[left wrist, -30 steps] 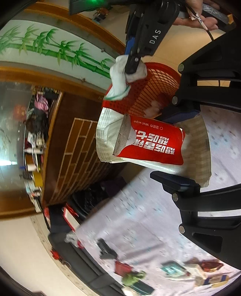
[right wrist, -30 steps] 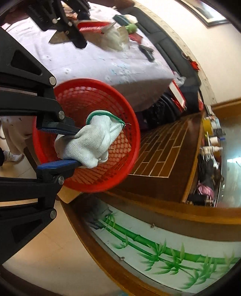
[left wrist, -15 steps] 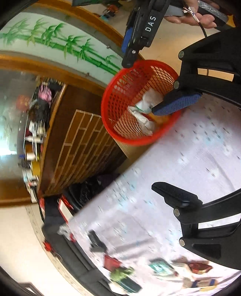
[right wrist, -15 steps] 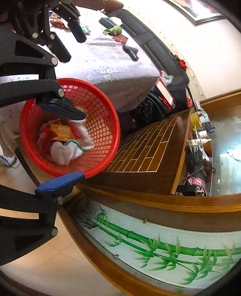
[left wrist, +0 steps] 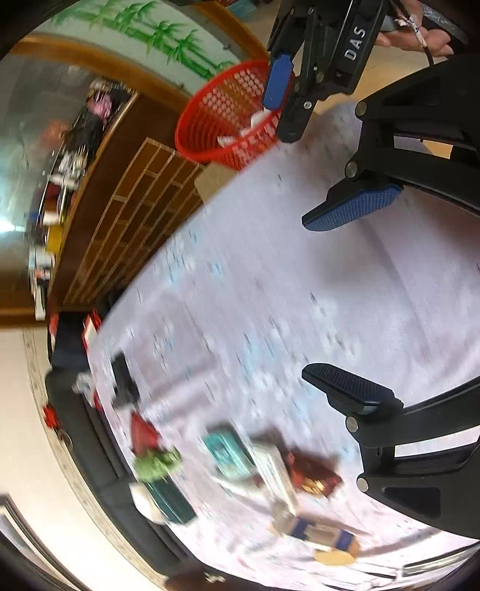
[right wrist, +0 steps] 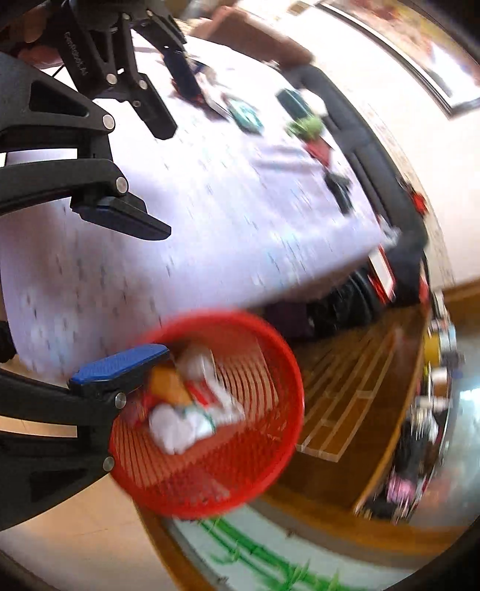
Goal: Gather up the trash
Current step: 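Return the left gripper to the table and grasp the red snack wrapper, then grasp the white medicine box with the right gripper while the left gripper holds the wrapper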
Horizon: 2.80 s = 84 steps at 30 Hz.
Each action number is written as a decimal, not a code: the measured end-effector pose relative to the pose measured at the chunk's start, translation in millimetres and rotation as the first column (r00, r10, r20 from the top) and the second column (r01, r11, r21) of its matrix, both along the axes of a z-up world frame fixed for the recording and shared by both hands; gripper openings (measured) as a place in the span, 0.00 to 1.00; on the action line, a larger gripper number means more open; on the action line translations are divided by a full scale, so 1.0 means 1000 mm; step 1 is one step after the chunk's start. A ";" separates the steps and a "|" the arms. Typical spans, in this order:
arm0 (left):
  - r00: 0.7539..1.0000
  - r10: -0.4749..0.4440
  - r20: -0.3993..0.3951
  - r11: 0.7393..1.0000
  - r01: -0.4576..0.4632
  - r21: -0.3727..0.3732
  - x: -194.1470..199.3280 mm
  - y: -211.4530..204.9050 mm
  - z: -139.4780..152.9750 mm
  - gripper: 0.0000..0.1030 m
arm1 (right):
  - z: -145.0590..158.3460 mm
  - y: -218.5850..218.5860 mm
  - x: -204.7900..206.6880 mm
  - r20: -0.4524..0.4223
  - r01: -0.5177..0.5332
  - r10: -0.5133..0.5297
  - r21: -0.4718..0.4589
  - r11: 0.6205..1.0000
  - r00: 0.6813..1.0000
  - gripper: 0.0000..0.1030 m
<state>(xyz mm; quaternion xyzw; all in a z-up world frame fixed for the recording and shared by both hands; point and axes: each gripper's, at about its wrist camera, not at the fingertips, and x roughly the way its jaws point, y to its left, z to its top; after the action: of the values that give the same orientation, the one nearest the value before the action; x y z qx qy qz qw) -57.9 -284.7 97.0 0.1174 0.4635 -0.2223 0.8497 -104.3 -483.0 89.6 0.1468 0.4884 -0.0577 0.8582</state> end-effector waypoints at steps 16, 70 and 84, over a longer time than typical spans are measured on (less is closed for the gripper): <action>0.954 0.297 -0.039 0.953 -0.293 0.076 0.086 0.172 -0.046 0.70 | -0.004 0.073 0.008 -0.026 -0.117 0.117 -0.006 0.993 0.993 0.61; 0.847 0.519 -0.114 0.854 -0.521 0.021 0.007 0.301 -0.056 0.35 | -0.079 0.311 0.216 -0.106 -0.758 0.785 0.211 0.617 0.610 0.62; 0.865 0.494 -0.086 0.869 -0.493 0.028 0.010 0.279 -0.055 0.35 | -0.078 0.331 0.162 -0.177 -0.769 0.753 -0.041 0.638 0.634 0.56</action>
<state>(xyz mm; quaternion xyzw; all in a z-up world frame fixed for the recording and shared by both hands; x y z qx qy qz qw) -47.4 -5.7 41.6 -0.0129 0.5168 -0.0016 0.8560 57.5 -151.7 11.3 -0.1259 0.5609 0.2716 0.7718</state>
